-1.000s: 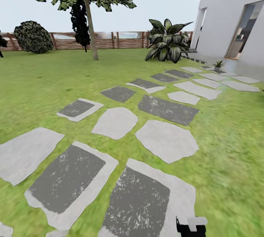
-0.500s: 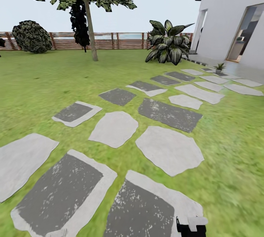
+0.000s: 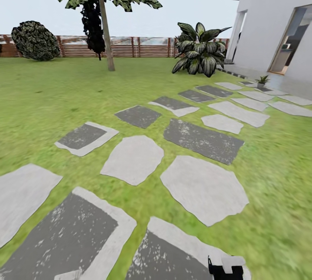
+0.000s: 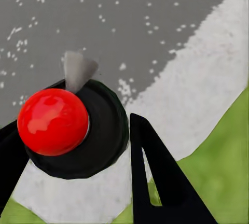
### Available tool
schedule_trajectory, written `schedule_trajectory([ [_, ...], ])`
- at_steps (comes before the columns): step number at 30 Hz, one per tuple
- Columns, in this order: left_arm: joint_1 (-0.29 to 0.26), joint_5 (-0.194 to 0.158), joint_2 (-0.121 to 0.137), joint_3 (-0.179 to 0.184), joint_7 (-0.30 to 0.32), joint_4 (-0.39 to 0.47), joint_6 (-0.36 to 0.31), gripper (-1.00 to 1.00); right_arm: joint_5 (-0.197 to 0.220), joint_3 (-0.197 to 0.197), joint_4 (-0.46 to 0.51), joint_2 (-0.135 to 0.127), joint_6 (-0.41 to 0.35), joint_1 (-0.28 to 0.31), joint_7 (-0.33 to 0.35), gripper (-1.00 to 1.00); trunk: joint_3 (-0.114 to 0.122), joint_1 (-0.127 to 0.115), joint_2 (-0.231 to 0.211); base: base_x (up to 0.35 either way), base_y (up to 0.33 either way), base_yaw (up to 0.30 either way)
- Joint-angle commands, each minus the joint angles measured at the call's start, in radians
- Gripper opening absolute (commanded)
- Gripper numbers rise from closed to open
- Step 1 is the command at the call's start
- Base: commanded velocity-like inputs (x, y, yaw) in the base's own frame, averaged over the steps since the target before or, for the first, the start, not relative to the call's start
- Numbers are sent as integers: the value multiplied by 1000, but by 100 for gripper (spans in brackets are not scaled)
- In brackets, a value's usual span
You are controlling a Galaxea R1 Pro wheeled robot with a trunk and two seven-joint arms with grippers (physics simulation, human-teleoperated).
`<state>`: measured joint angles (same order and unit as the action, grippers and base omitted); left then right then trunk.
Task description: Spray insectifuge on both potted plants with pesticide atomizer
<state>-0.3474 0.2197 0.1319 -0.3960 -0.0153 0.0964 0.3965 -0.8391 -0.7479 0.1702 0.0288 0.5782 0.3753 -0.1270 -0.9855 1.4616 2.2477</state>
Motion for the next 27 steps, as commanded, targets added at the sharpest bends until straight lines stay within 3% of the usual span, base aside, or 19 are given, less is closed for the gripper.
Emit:
schedule_trajectory([
  [1, -1, 10, 0, -7, -2, -1, 4, -100, -11, -4, 0, 0, 2, 1, -7, 100, -1, 0, 0, 336, 0, 0],
  [17, -1, 10, -1, -6, -2, -1, 4, -100, -11, -4, 0, 0, 2, 1, -7, 100, -1, 0, 0, 337, 0, -4],
  [27, -1, 10, 0, -7, -2, -1, 4, -100, -11, -4, 0, 0, 2, 1, -6, 100, -1, 0, 0, 337, 0, -206],
])
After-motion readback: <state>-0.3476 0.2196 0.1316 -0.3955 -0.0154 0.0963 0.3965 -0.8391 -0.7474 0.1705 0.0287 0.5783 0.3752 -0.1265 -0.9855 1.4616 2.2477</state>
